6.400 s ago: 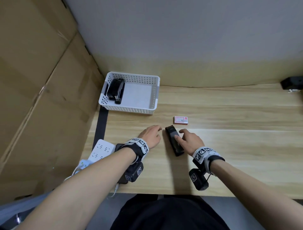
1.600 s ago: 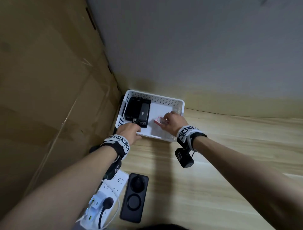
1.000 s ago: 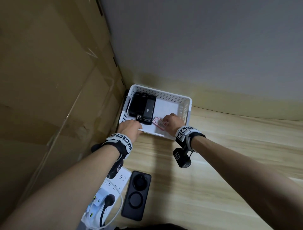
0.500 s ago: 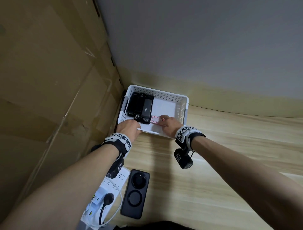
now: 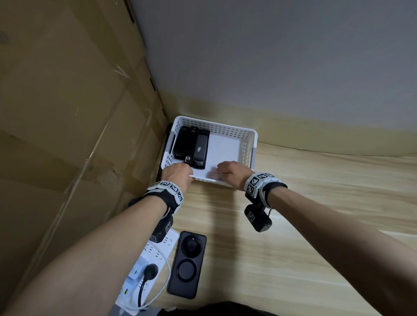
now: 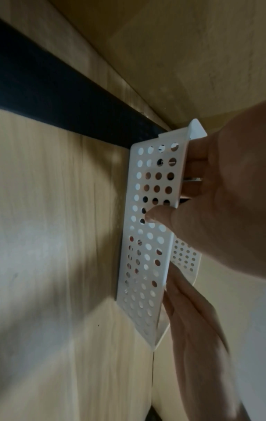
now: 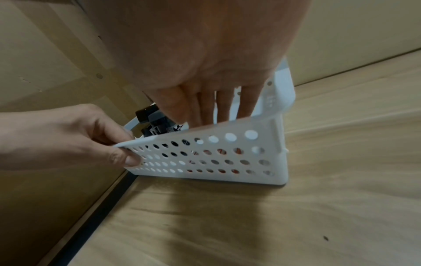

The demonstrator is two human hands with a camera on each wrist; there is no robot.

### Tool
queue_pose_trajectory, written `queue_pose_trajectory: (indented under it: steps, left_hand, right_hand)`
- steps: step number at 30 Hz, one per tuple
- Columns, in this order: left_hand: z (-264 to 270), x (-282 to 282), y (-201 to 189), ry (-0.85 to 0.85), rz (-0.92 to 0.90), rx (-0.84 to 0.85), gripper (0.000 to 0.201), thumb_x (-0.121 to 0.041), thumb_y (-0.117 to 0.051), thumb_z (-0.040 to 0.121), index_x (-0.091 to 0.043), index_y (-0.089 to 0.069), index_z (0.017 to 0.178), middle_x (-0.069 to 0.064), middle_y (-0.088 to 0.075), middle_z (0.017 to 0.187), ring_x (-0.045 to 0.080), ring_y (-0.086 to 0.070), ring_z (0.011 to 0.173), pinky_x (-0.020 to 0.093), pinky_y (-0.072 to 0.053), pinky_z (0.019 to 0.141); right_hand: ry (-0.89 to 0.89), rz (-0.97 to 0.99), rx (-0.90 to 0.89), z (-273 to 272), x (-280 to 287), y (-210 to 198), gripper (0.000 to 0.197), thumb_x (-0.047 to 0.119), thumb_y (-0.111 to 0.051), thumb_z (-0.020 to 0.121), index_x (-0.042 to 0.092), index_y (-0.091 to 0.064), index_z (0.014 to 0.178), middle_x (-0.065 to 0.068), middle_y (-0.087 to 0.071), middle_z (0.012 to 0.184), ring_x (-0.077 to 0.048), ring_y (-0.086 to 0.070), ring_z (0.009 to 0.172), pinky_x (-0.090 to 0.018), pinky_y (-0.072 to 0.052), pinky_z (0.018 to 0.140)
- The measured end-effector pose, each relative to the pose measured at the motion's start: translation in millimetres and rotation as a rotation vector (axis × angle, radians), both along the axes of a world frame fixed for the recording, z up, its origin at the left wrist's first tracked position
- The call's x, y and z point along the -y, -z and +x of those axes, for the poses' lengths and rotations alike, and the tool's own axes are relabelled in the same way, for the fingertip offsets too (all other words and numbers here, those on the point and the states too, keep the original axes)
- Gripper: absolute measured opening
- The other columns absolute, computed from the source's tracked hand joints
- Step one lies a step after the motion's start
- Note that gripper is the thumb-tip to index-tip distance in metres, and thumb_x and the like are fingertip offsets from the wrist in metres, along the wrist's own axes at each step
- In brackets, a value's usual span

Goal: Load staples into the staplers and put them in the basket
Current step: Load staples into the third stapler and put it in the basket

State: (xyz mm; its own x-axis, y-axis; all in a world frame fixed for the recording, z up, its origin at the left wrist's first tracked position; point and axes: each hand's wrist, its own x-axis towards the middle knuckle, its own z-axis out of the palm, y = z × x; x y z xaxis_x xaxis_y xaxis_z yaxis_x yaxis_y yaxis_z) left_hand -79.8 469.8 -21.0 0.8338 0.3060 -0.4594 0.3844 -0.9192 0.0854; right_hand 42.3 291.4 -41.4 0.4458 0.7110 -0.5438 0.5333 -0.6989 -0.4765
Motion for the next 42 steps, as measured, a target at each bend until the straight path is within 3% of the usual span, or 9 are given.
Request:
queue_pose_trajectory:
  steps: [5, 13, 16, 19, 22, 29, 35, 39, 42]
  left_hand:
    - [1.3, 0.3, 0.8, -0.01, 0.0, -0.012, 0.021, -0.037, -0.057, 0.095, -0.025, -0.074, 0.098, 0.001, -0.068, 0.095, 0.024, -0.063, 0.089, 0.03, -0.048, 0.069]
    - [4.4, 4.5, -2.7, -0.018, 0.04, -0.078, 0.012, -0.026, -0.061, 0.093, -0.023, -0.073, 0.09, 0.0, -0.067, 0.088, 0.022, -0.061, 0.081, 0.029, -0.043, 0.064]
    - [6.5, 7.5, -4.0, -0.023, 0.06, -0.111, 0.011, -0.021, -0.062, 0.091, -0.022, -0.072, 0.086, 0.001, -0.066, 0.087, 0.022, -0.058, 0.078, 0.029, -0.041, 0.064]
    - [8.4, 7.7, -5.3, -0.032, 0.062, -0.136, 0.01, -0.018, -0.063, 0.091, -0.023, -0.071, 0.088, 0.002, -0.066, 0.09, 0.022, -0.056, 0.078, 0.029, -0.042, 0.066]
    - [6.9, 8.1, -5.2, -0.043, 0.068, -0.108, 0.011, -0.018, -0.062, 0.091, -0.02, -0.072, 0.086, 0.002, -0.067, 0.086, 0.023, -0.06, 0.078, 0.029, -0.043, 0.065]
    - [3.3, 12.4, -7.3, -0.003, 0.094, -0.097, 0.016, -0.012, -0.059, 0.091, -0.022, -0.072, 0.091, 0.003, -0.068, 0.093, 0.025, -0.064, 0.086, 0.03, -0.043, 0.066]
    - [4.0, 13.4, -6.4, 0.006, 0.103, -0.116, 0.02, -0.005, -0.058, 0.088, -0.022, -0.068, 0.086, 0.004, -0.07, 0.097, 0.025, -0.064, 0.085, 0.029, -0.044, 0.065]
    - [6.1, 12.6, -14.6, -0.013, 0.042, -0.155, 0.03, -0.008, -0.056, 0.091, -0.023, -0.068, 0.115, 0.004, -0.067, 0.115, 0.026, -0.064, 0.098, 0.032, -0.052, 0.073]
    - [3.9, 16.9, -27.2, -0.032, -0.007, -0.164, 0.043, -0.009, -0.057, 0.092, -0.024, -0.058, 0.132, 0.005, -0.061, 0.128, 0.026, -0.061, 0.111, 0.035, -0.053, 0.085]
  right_hand:
    - [-0.067, -0.012, -0.159, -14.5, -17.6, -3.2, 0.048, 0.05, -0.031, 0.099, 0.032, -0.046, 0.141, 0.002, -0.042, 0.151, -0.02, -0.037, 0.138, -0.044, -0.027, 0.116]
    - [-0.138, -0.101, 0.022, -14.1, 14.3, -9.2, 0.063, 0.064, -0.016, 0.096, 0.026, -0.058, 0.124, -0.003, -0.061, 0.127, -0.026, -0.058, 0.11, -0.045, -0.047, 0.094]
    - [-0.188, -0.125, 0.075, -17.8, 15.2, -11.7, 0.058, 0.063, -0.019, 0.096, 0.029, -0.055, 0.126, -0.001, -0.058, 0.132, -0.025, -0.055, 0.116, -0.046, -0.045, 0.098]
    - [-0.299, -0.132, 0.21, -19.3, 19.0, -15.0, 0.053, 0.052, -0.045, 0.093, 0.026, -0.046, 0.139, -0.001, -0.041, 0.149, -0.024, -0.038, 0.136, -0.043, -0.032, 0.112]
    - [-0.25, -0.017, 0.372, -17.3, 35.1, -15.3, 0.047, 0.023, -0.064, 0.08, 0.021, -0.06, 0.126, -0.002, -0.052, 0.135, -0.023, -0.043, 0.126, -0.038, -0.038, 0.106]
    - [-0.212, -0.005, 0.548, -15.8, 49.5, -8.0, 0.025, 0.017, -0.062, 0.079, 0.021, -0.074, 0.101, 0.003, -0.068, 0.104, -0.023, -0.051, 0.106, -0.032, -0.031, 0.106]
    - [-0.171, -0.077, 0.515, -17.7, 47.6, 2.1, 0.028, 0.021, -0.06, 0.08, 0.019, -0.07, 0.106, 0.001, -0.068, 0.109, -0.022, -0.05, 0.116, -0.035, -0.011, 0.119]
    - [-0.167, 0.001, 0.442, -16.7, 48.9, -8.2, 0.03, 0.036, -0.065, 0.083, 0.027, -0.07, 0.111, 0.004, -0.067, 0.11, -0.022, -0.05, 0.115, -0.038, -0.015, 0.117]
    - [-0.096, 0.104, 0.369, -21.7, 52.6, -24.1, 0.033, 0.05, -0.056, 0.085, 0.026, -0.073, 0.102, 0.003, -0.069, 0.1, -0.022, -0.054, 0.102, -0.037, -0.037, 0.1]
